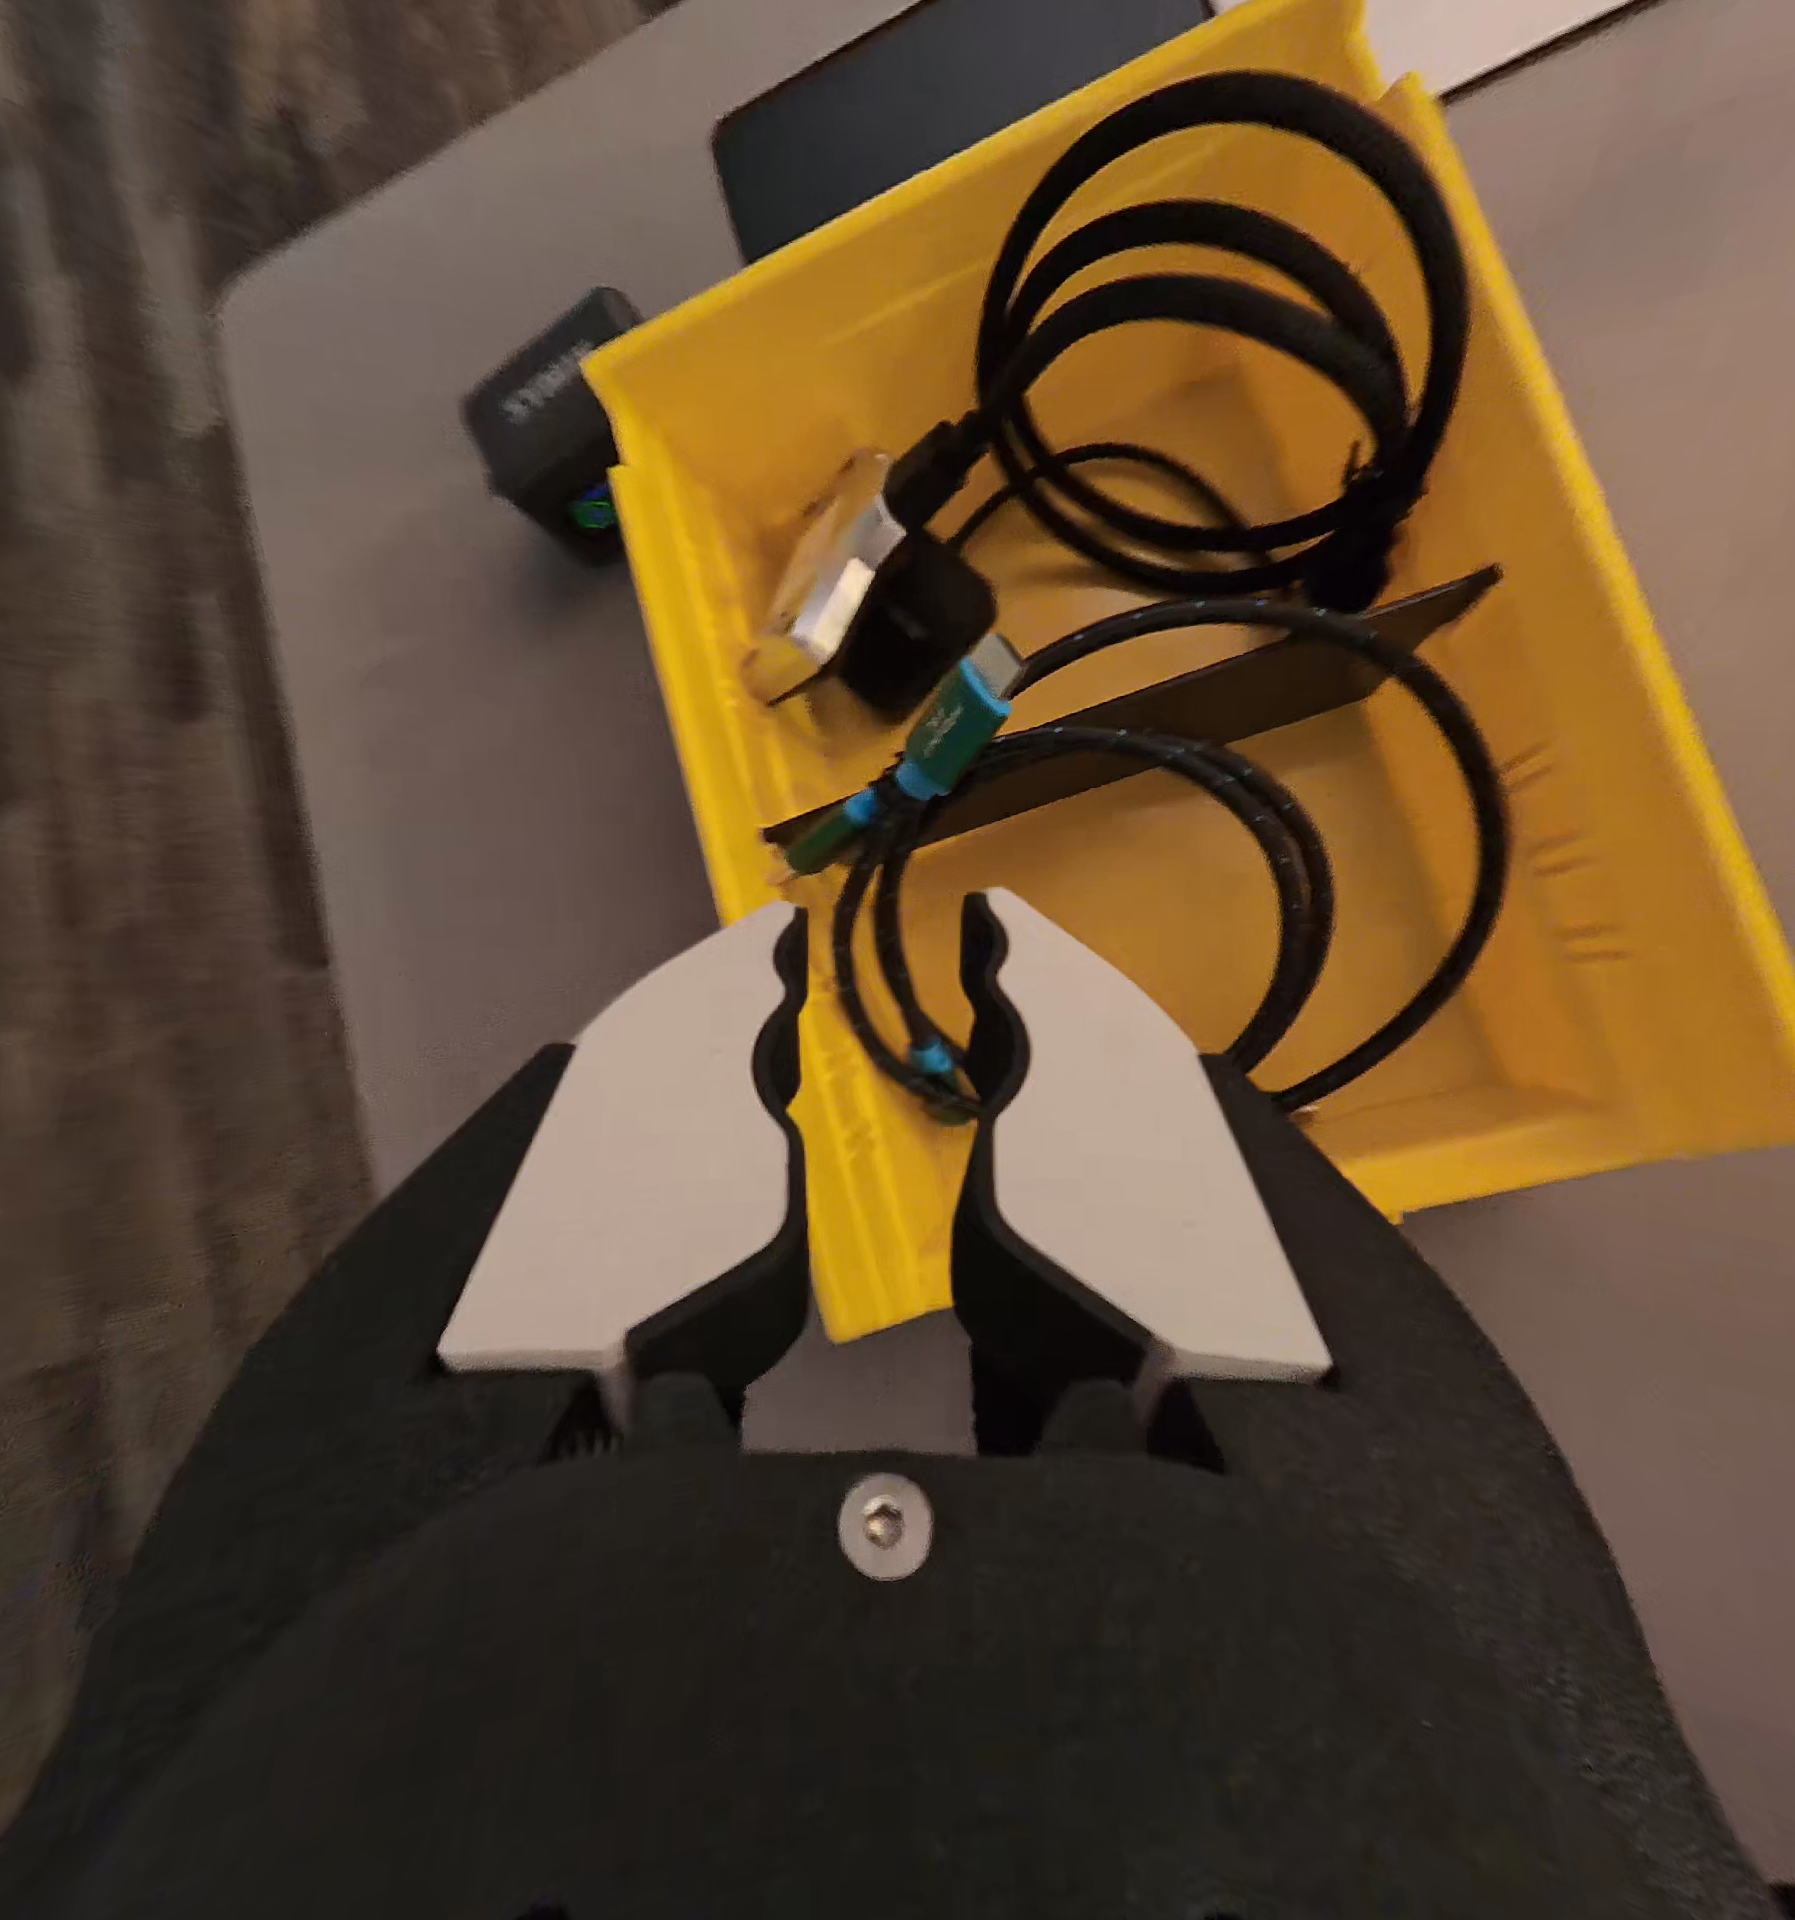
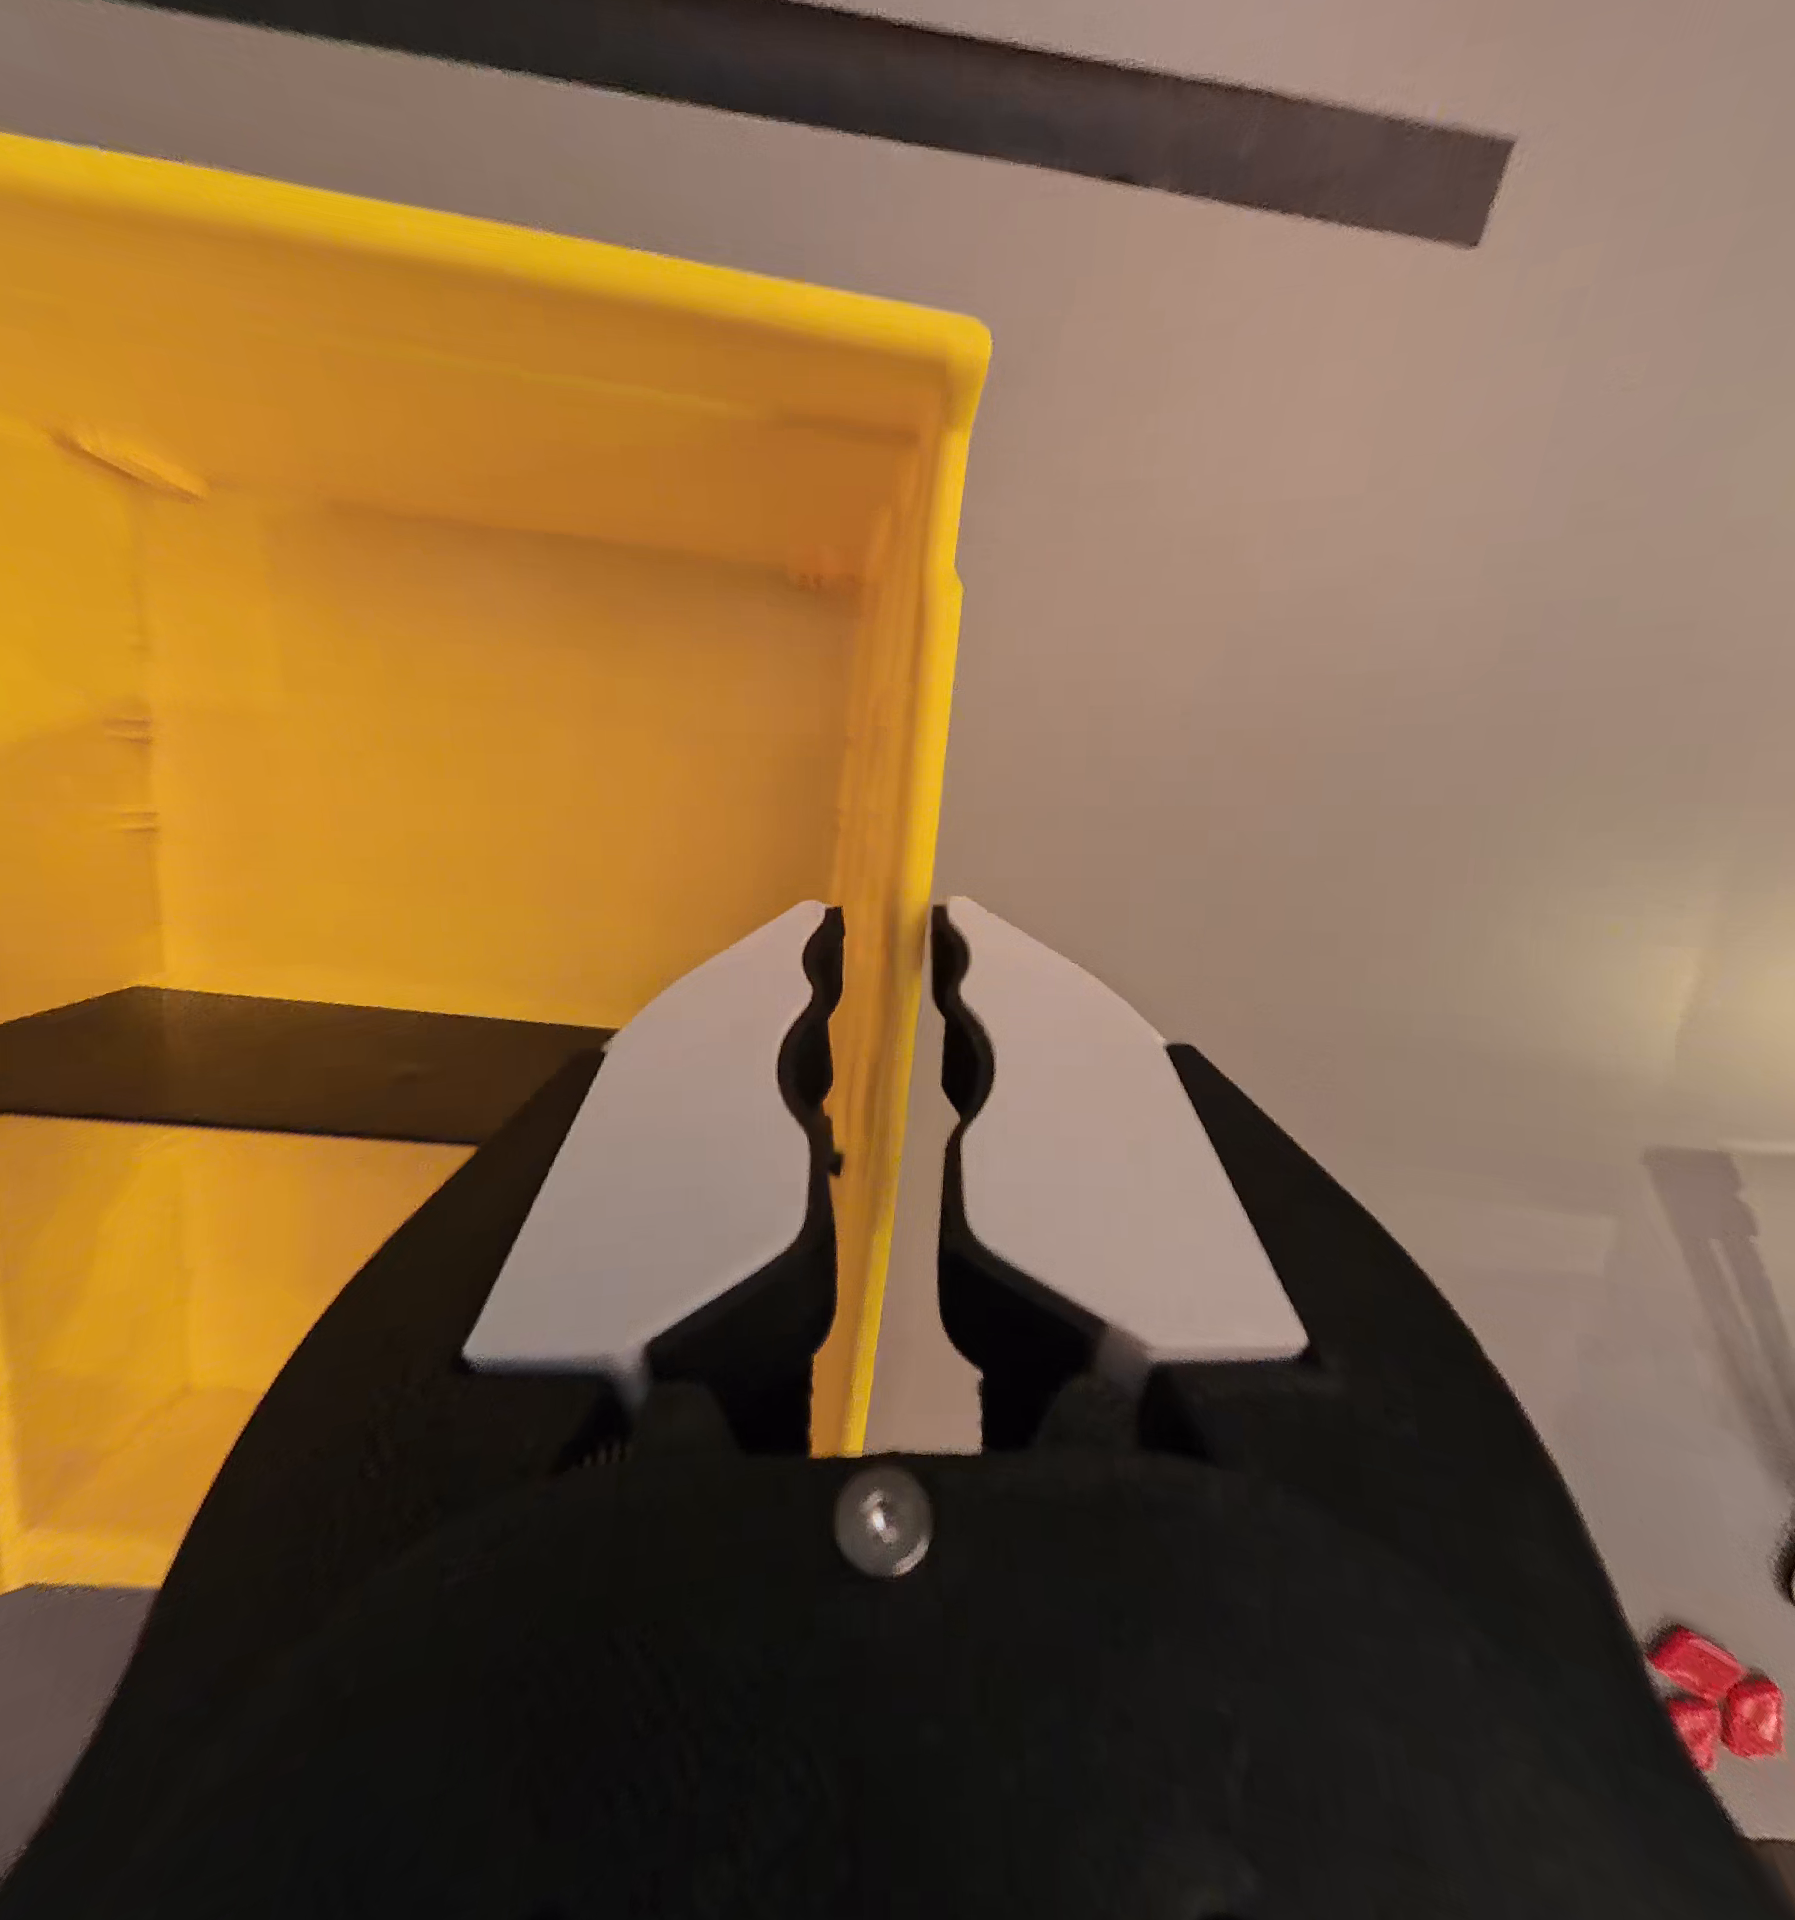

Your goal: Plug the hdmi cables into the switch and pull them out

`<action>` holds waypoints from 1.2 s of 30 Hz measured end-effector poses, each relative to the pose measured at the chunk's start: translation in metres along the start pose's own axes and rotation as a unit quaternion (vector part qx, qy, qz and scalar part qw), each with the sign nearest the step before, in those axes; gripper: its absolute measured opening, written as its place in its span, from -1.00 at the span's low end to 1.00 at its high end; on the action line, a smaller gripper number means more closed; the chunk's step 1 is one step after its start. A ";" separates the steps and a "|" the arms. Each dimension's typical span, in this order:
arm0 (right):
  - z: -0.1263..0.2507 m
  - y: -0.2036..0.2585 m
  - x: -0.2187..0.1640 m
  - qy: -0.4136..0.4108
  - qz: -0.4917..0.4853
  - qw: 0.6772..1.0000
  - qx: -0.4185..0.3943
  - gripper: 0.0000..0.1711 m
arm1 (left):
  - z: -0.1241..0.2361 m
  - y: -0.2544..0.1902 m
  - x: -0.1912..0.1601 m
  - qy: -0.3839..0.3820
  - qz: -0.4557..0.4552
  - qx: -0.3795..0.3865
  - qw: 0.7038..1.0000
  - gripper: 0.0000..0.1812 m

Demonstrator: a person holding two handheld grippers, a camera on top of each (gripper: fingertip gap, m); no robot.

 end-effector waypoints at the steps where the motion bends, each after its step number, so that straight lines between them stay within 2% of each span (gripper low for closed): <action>1: 0.008 0.000 0.001 -0.014 0.005 1.000 -0.001 -0.79 | -0.004 0.003 -0.001 -0.004 0.012 -0.015 1.000 -0.65; 4: 0.038 0.000 0.005 -0.079 0.019 0.997 -0.008 -0.79 | -0.015 0.012 -0.001 -0.022 0.022 -0.038 0.999 -0.57; 8: 0.097 0.001 0.011 -0.247 0.047 0.968 -0.016 -0.76 | -0.028 0.019 0.008 -0.059 0.044 -0.084 0.994 -0.55; 11: 0.145 0.007 0.006 -0.402 0.085 0.911 -0.028 -0.68 | -0.038 0.026 0.019 -0.068 0.039 -0.100 0.992 -0.45; 14: 0.177 0.014 -0.008 -0.527 0.130 0.839 -0.032 -0.35 | -0.052 0.029 0.032 -0.060 -0.014 -0.085 0.994 -0.38; 18: 0.202 0.027 -0.024 -0.637 0.182 0.748 -0.041 -0.35 | -0.076 0.031 0.043 -0.022 -0.092 -0.045 0.994 -0.32; 23: 0.221 0.045 -0.029 -0.684 0.182 0.706 0.015 -0.36 | -0.105 0.026 0.051 0.020 -0.163 -0.056 0.985 -0.51; 29: 0.242 0.072 -0.038 -0.725 0.207 0.655 0.044 -0.36 | -0.135 0.019 0.051 0.079 -0.233 -0.073 0.966 -0.43; 36: 0.254 0.100 -0.044 -0.738 0.254 0.623 0.049 -0.39 | -0.159 0.017 0.046 0.129 -0.287 -0.073 0.946 -0.45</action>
Point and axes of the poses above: each gripper's, where its closed fingertips meet, z back along the fingers, x out of its top, y = z × x across the jaws, the point moved 10 cm from there along z, back along the fingers, and after that the axes turned 9 degrees about -y, right-handed, at the moved point
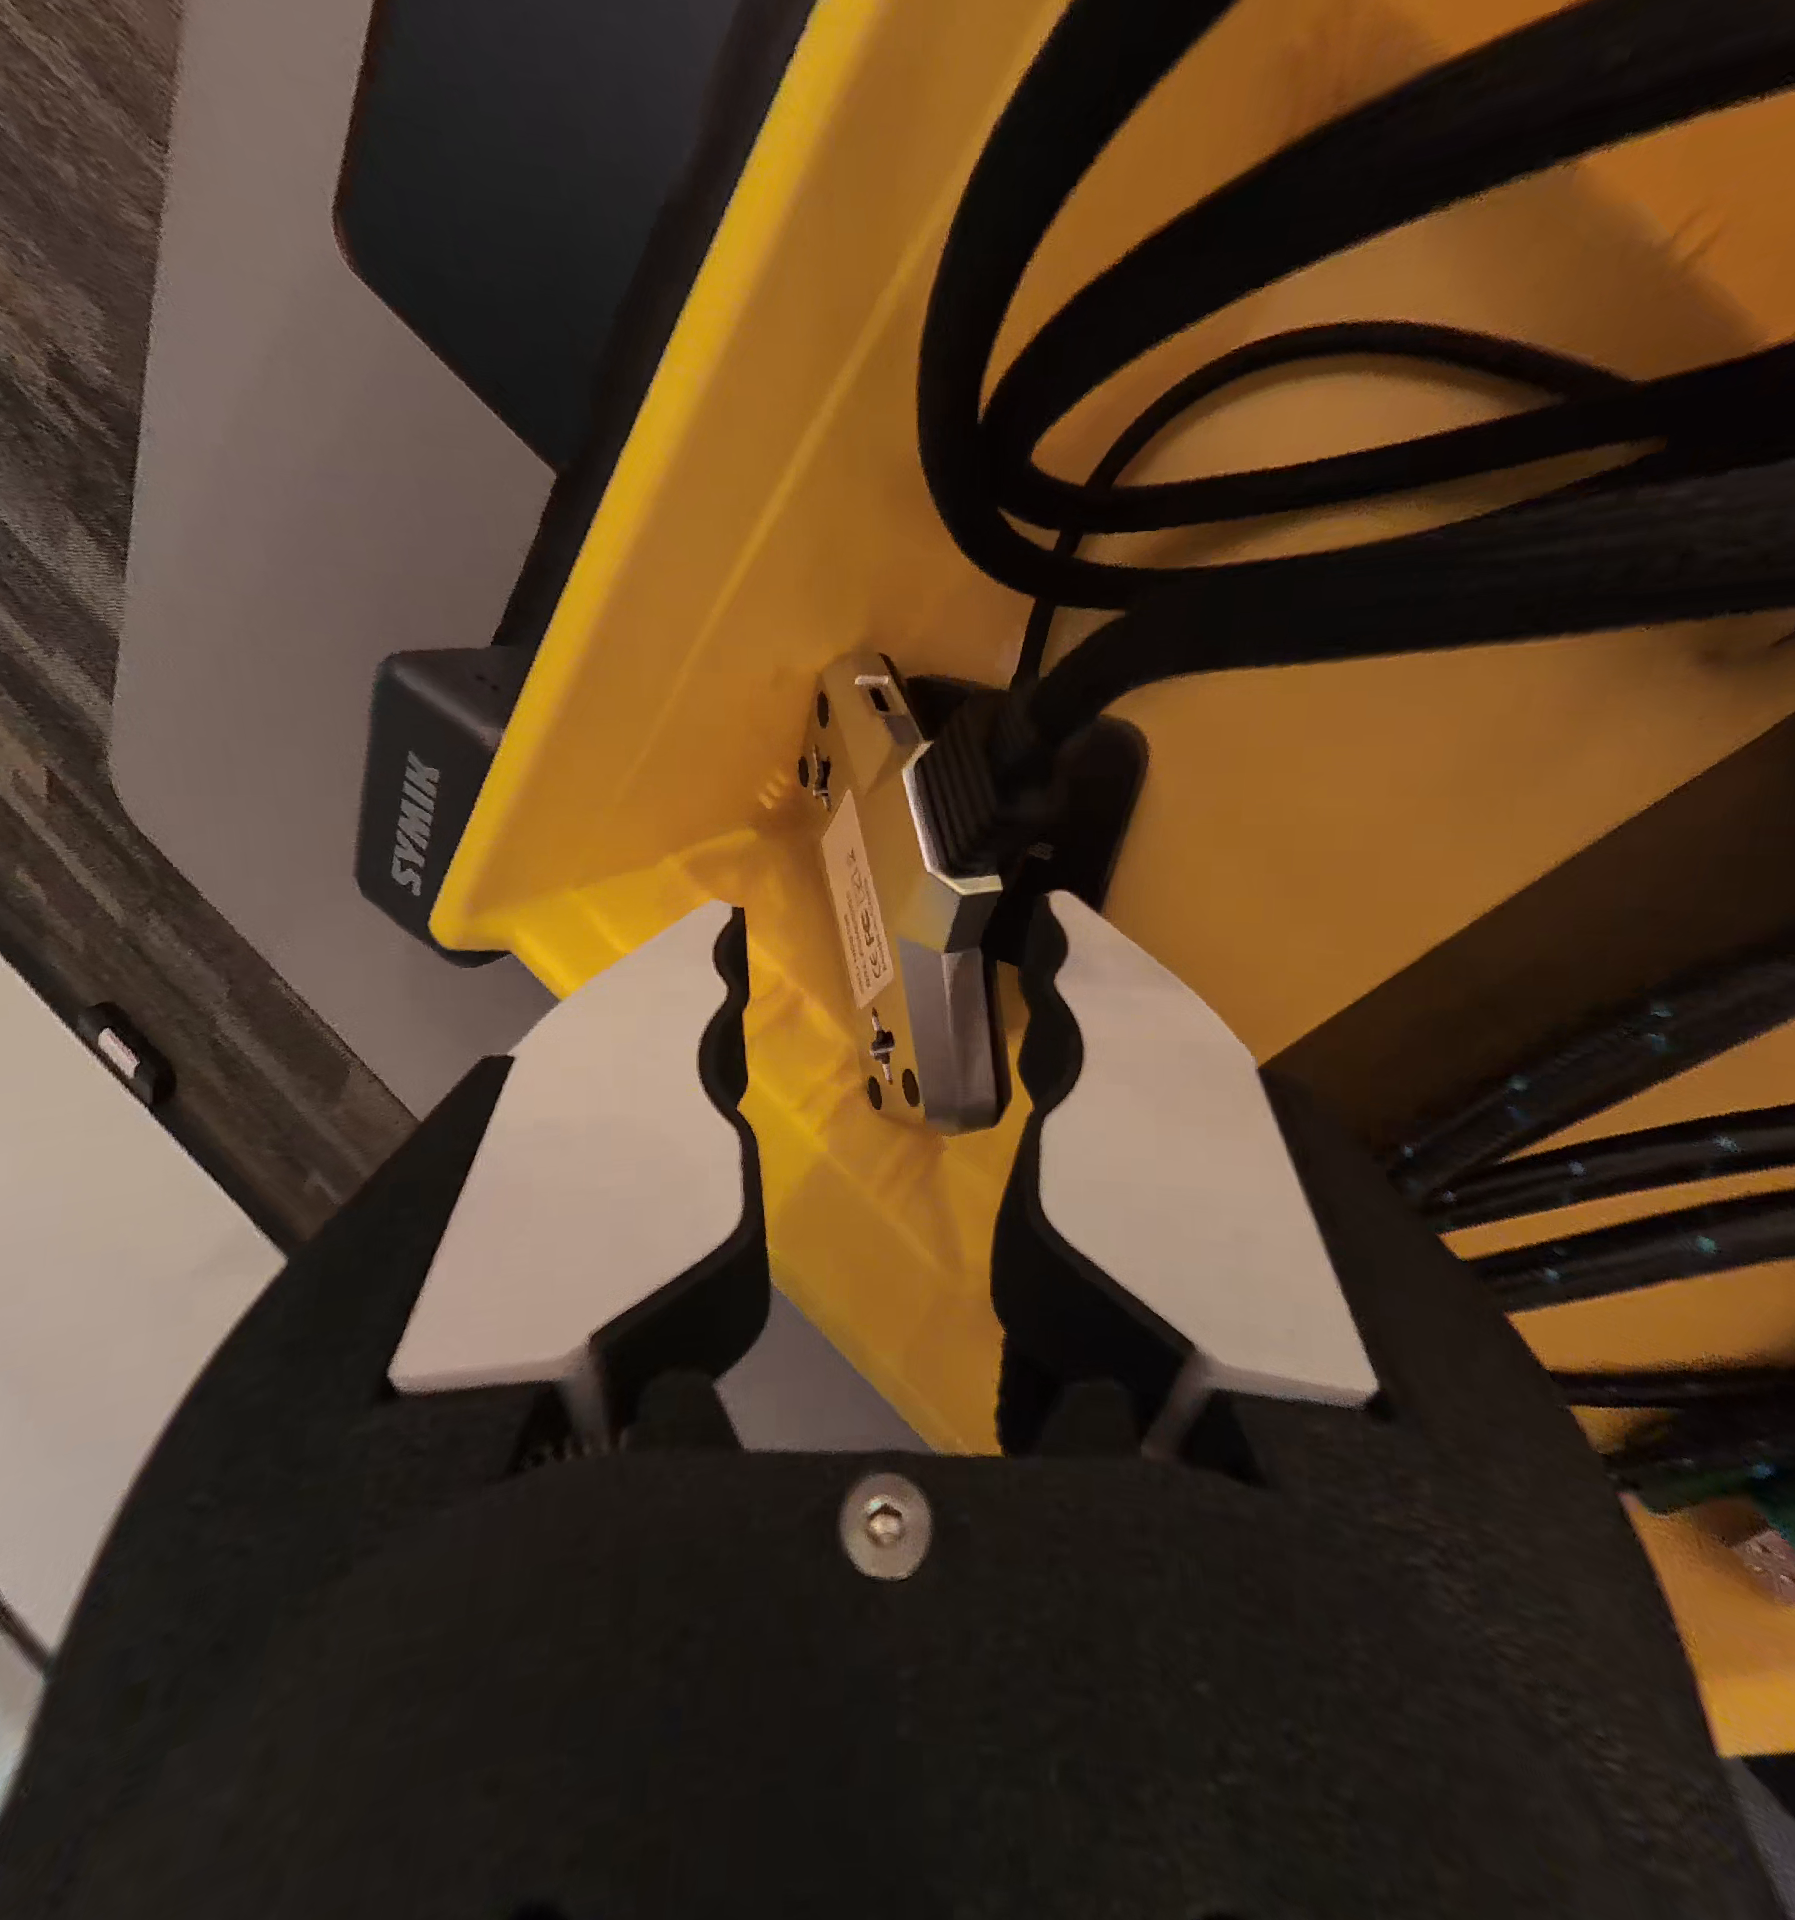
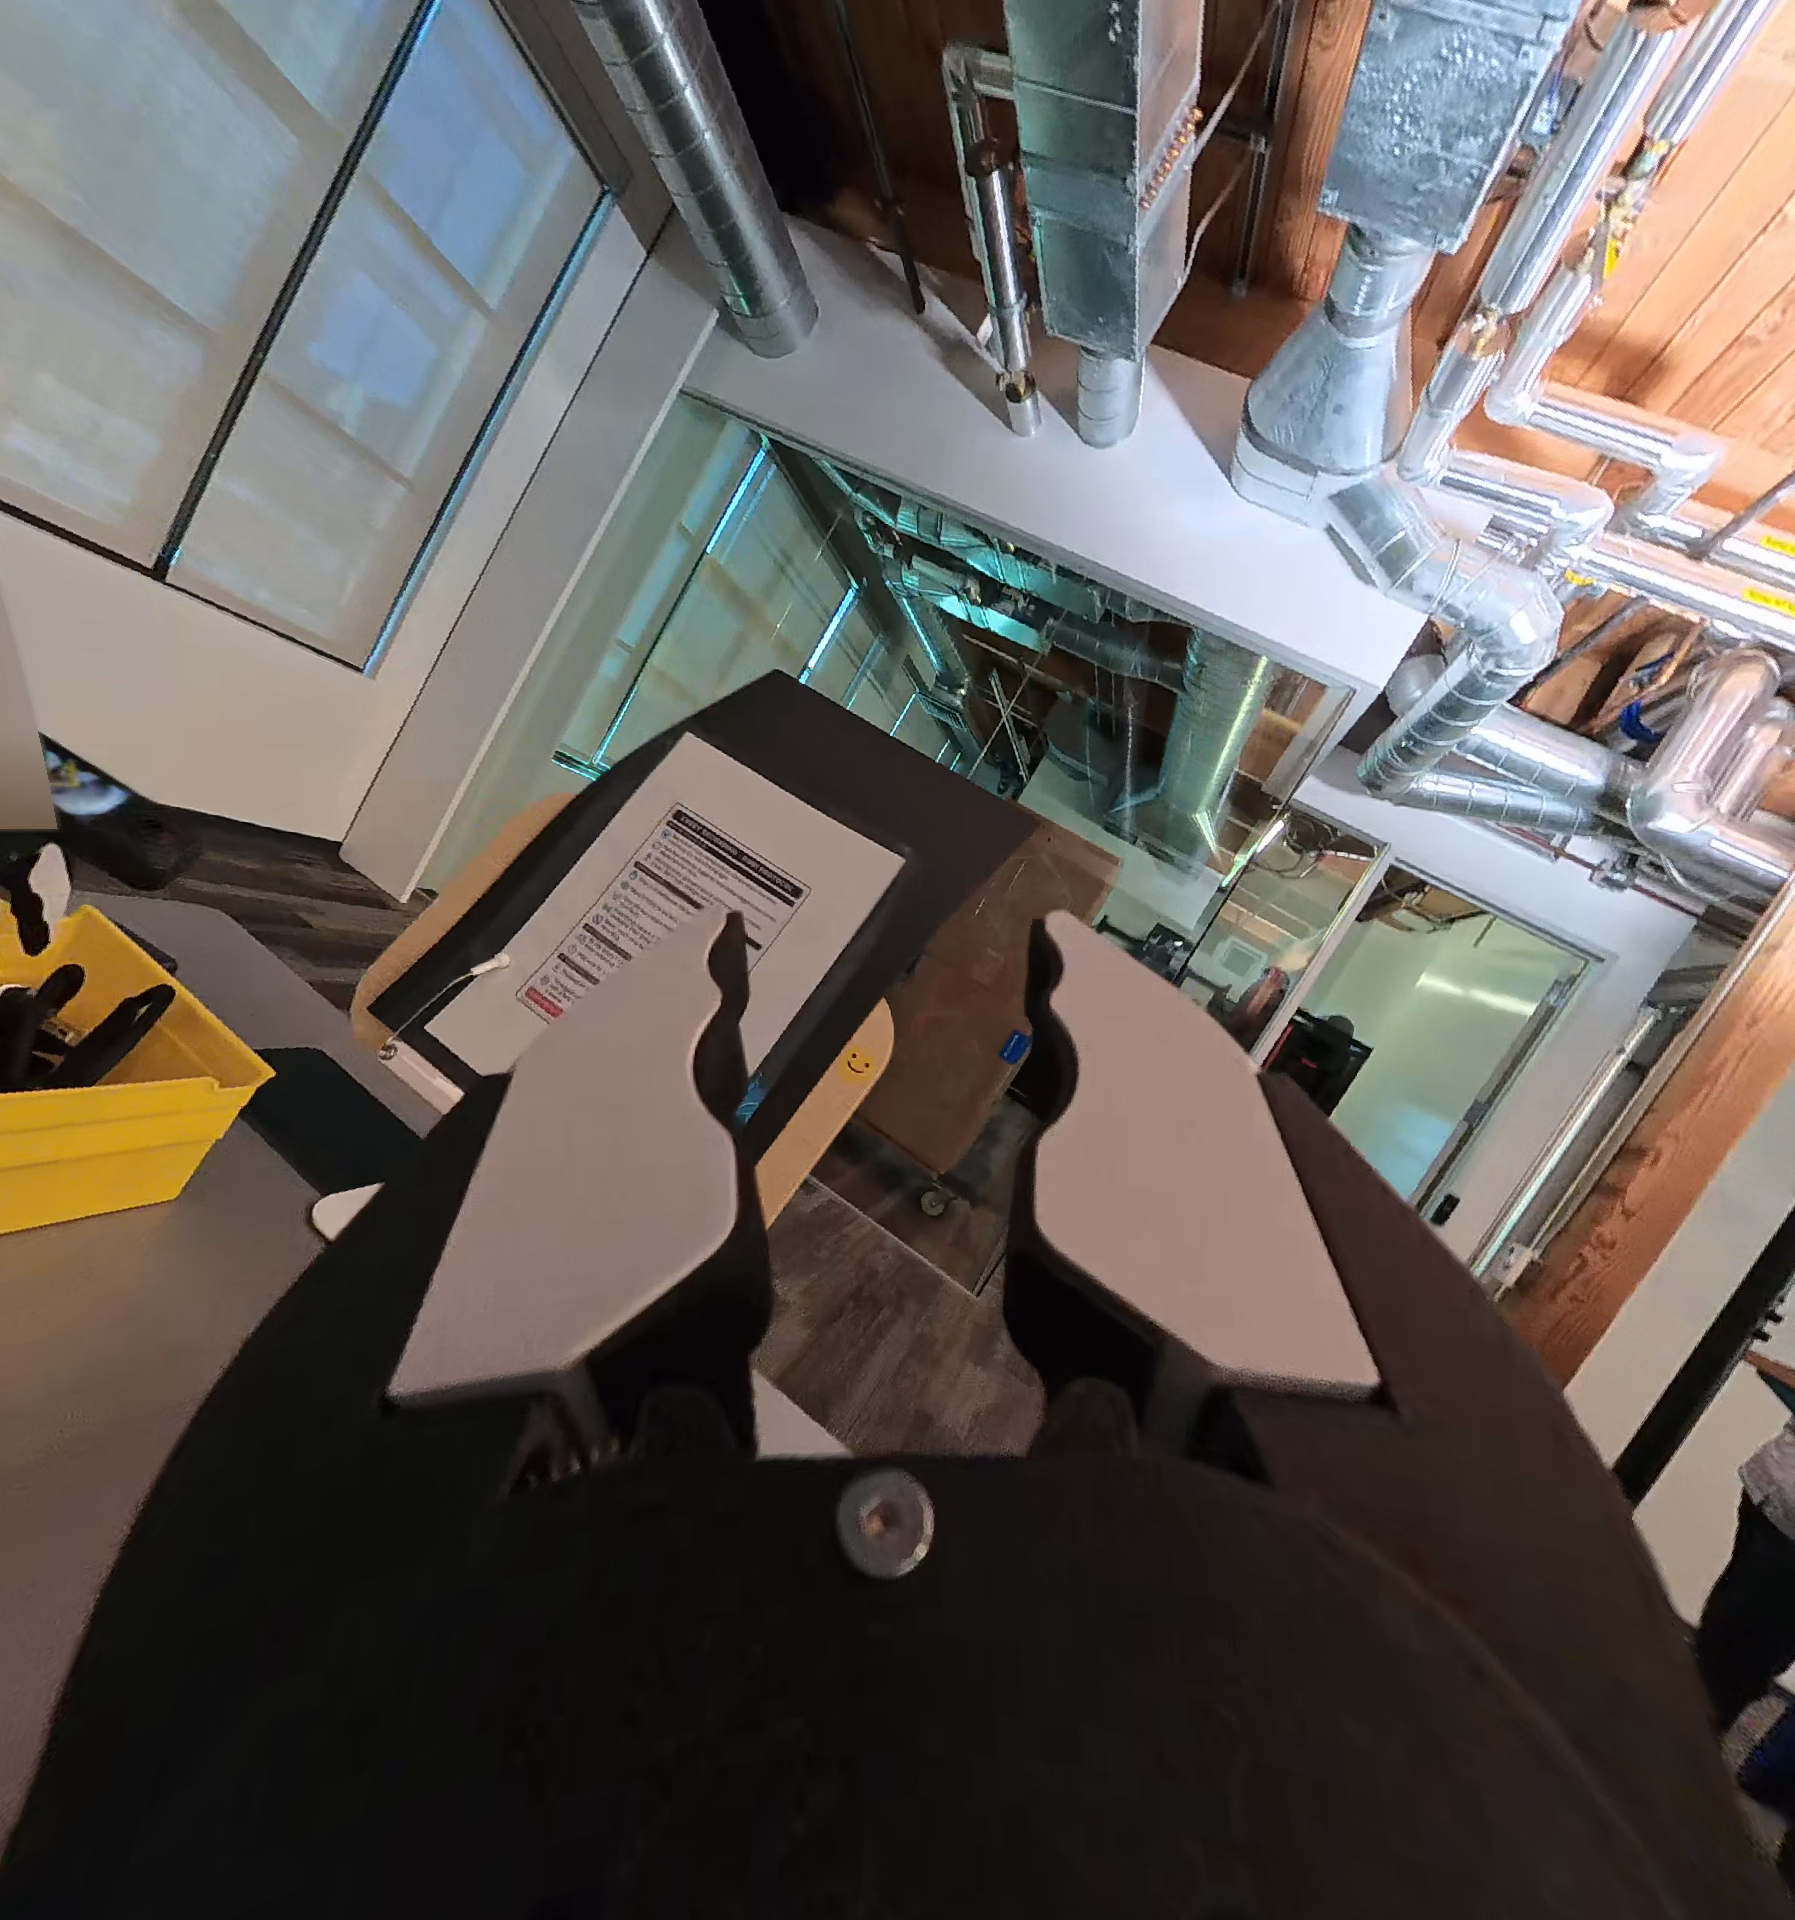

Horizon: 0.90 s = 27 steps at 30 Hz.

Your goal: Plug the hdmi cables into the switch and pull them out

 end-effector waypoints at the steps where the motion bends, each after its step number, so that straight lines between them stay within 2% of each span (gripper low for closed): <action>1: 0.000 0.002 0.002 -0.004 0.006 1.000 0.002 -0.40 | -0.002 0.000 0.000 0.006 -0.005 -0.001 1.000 -0.45; 8: -0.004 0.010 0.005 -0.013 0.021 1.000 0.015 -0.44 | -0.017 -0.004 0.002 0.017 -0.038 -0.004 0.999 -0.49; 16: -0.006 0.012 0.004 -0.009 0.027 0.999 0.016 -0.47 | -0.024 -0.008 0.002 0.023 -0.044 -0.009 0.999 -0.66; 21: -0.007 0.013 0.003 -0.007 0.031 0.999 0.017 -0.50 | -0.012 -0.006 0.005 0.004 -0.039 0.001 0.999 -0.72; 27: -0.006 0.014 0.004 -0.007 0.035 0.999 0.018 -0.52 | 0.018 0.003 0.008 -0.006 -0.040 0.038 0.998 -0.73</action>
Point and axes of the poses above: each gripper's, where its closed fingertips meet, z back along the fingers, x out of its top, y = z × x across the jaws, the point moved 10 cm from there along z, back along the fingers, and after that the axes turned 9 degrees about -y, right-handed, at the moved point
